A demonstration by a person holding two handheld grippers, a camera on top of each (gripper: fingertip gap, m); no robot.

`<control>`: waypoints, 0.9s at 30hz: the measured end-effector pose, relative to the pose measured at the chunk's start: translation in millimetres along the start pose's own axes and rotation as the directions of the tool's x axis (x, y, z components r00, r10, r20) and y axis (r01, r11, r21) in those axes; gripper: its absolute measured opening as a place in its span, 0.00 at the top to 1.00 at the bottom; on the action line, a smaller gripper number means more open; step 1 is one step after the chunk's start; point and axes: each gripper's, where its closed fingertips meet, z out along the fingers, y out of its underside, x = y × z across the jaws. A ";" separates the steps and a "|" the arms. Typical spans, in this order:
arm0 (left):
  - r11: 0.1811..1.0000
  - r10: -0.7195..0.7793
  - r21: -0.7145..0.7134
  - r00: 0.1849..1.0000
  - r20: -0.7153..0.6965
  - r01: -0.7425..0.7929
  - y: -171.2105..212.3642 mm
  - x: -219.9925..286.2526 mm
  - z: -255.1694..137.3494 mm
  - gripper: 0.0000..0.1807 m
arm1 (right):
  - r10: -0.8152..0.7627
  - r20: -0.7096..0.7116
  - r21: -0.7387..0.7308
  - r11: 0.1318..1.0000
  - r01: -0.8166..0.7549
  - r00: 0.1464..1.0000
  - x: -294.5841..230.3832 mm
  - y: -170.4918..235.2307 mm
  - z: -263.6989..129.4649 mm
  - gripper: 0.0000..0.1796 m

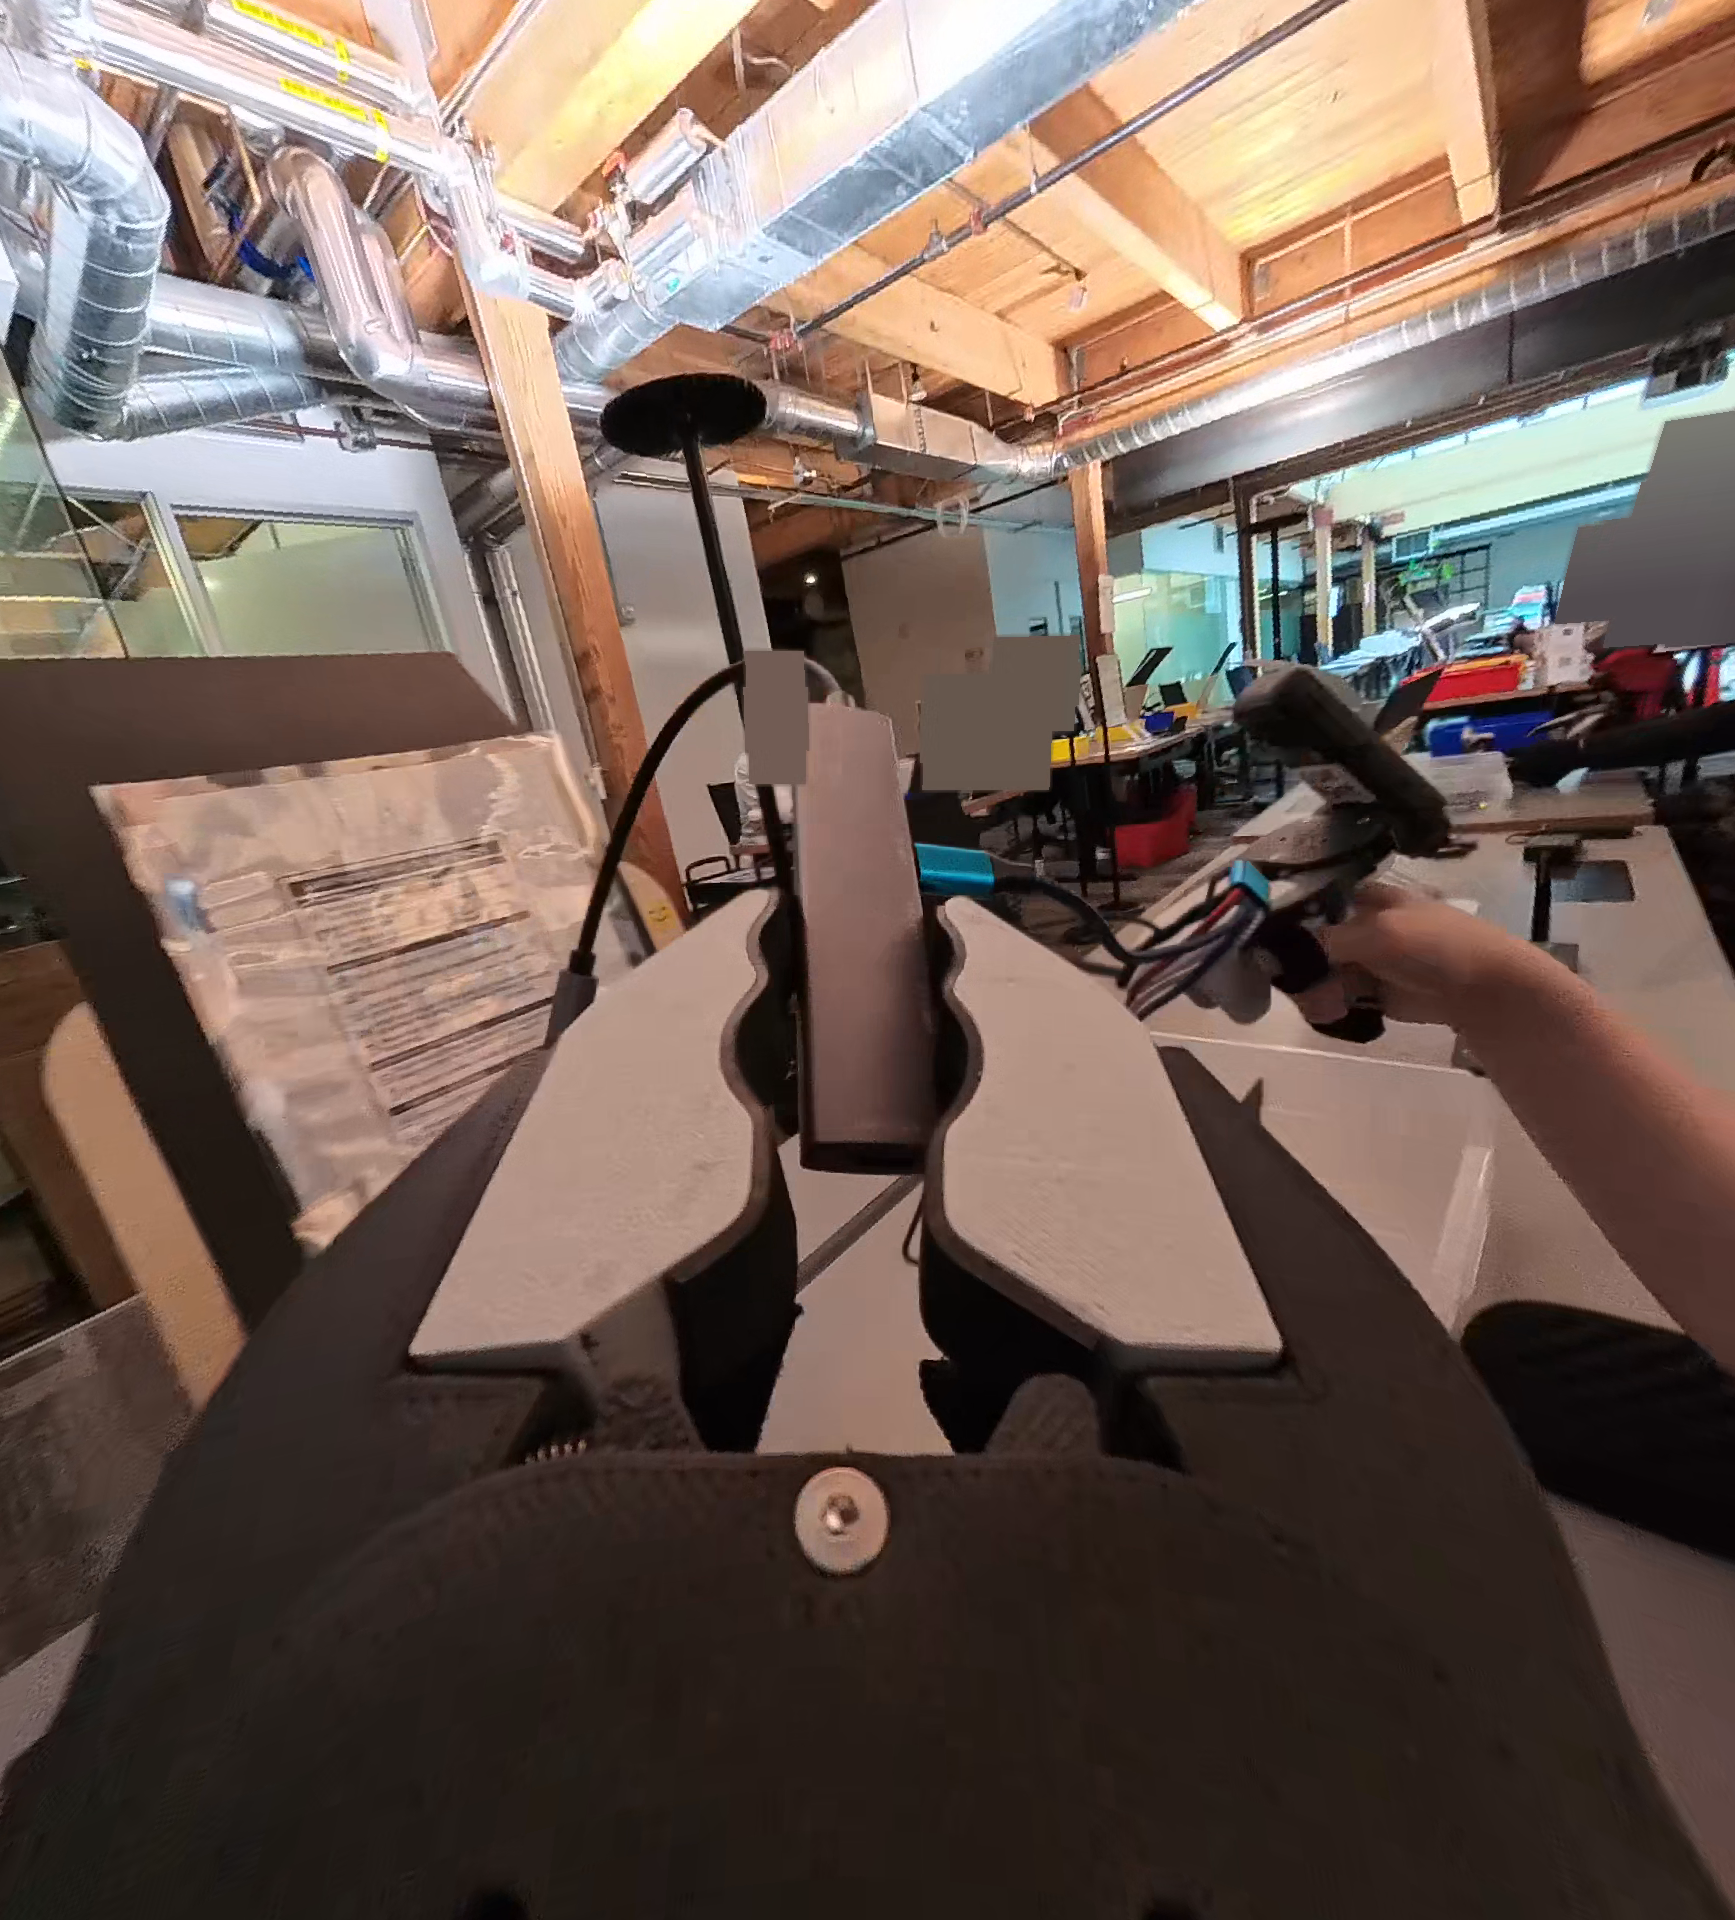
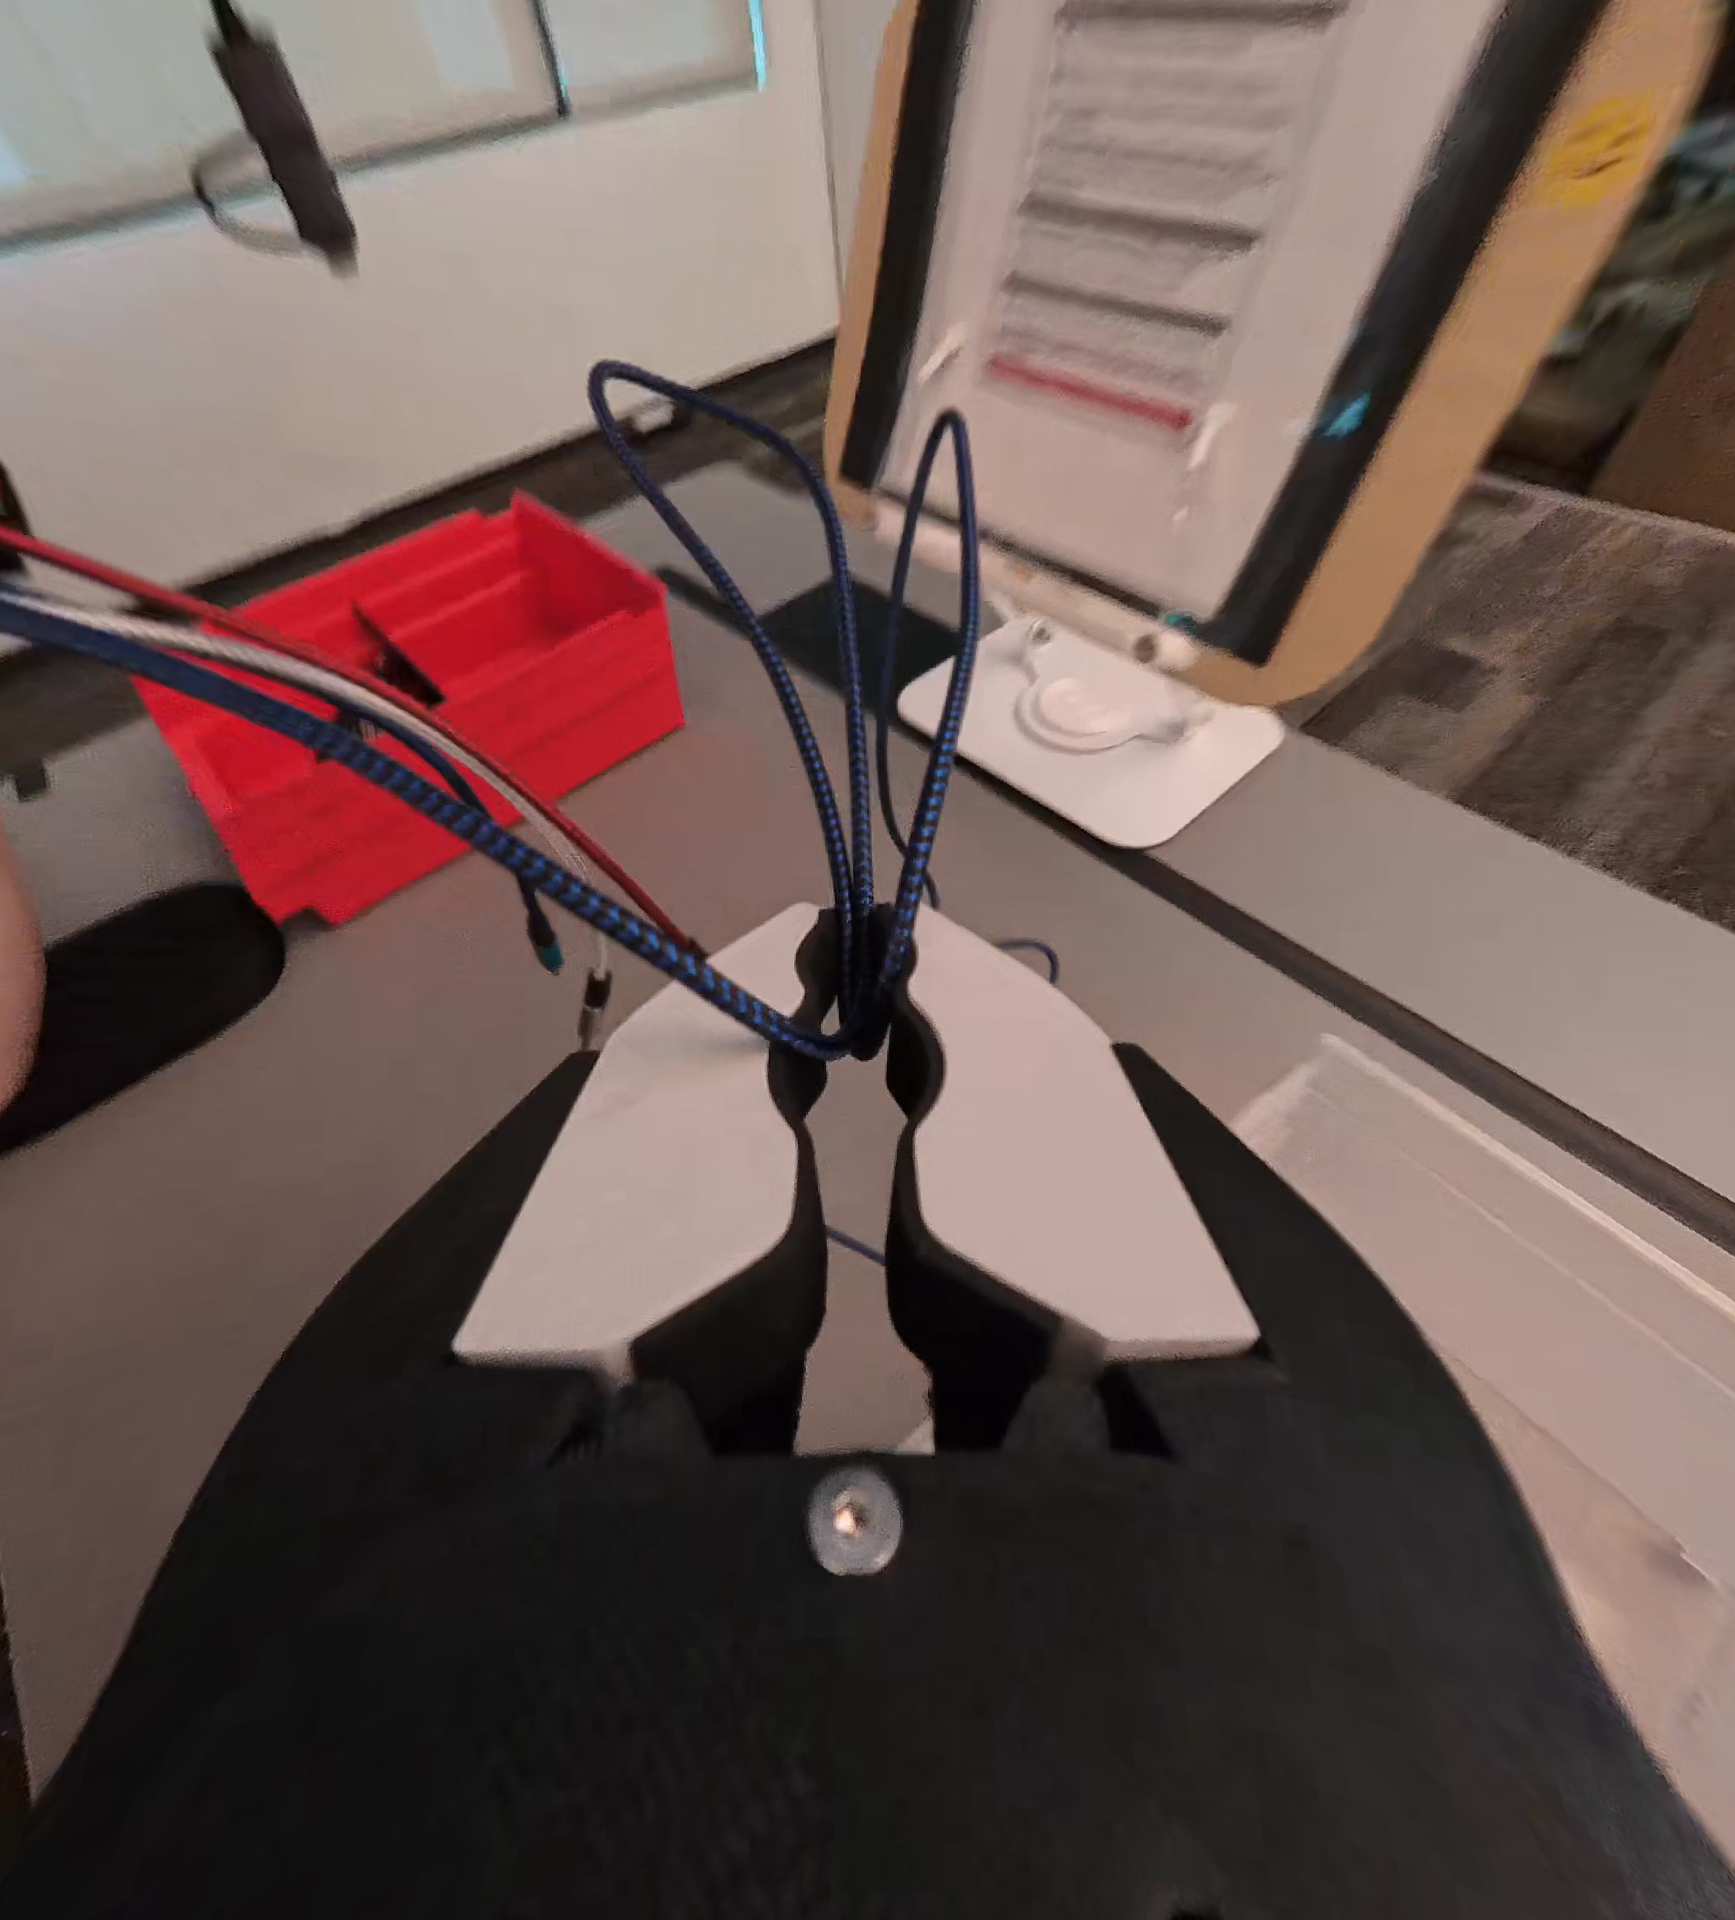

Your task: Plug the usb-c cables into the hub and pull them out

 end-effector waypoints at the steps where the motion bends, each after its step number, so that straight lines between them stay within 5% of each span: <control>1: 1.000 0.001 -0.006 1.000 -0.012 -0.001 3.5 6.4 9.0 0.87 | 0.016 -0.006 0.041 0.999 -0.015 1.000 7.2 -4.7 -13.4 0.96; 6: 0.997 0.049 -0.055 0.997 -0.054 -0.052 8.0 27.2 65.4 0.87 | 0.030 -0.126 0.250 0.968 0.002 0.992 40.5 -29.9 -59.5 0.96; 12: 0.999 0.013 -0.041 0.992 -0.123 -0.019 -37.8 32.4 133.8 0.87 | 0.041 -0.183 0.433 0.901 0.043 0.982 55.7 -52.5 -84.1 0.96; 18: 0.969 0.158 -0.173 0.981 -0.112 -0.176 -31.8 34.5 200.6 0.87 | 0.127 -0.403 0.269 0.963 -0.015 0.906 124.2 -3.8 -93.2 0.96; 23: 0.895 0.282 -0.321 0.950 -0.133 -0.310 26.0 46.8 242.8 0.87 | 0.279 -0.423 0.080 0.959 -0.271 0.862 162.8 65.3 -85.0 0.96; 27: 0.867 0.323 -0.349 0.934 -0.153 -0.356 57.9 57.6 256.2 0.87 | 0.371 -0.323 0.070 0.927 -0.369 0.871 159.2 78.3 -78.3 0.96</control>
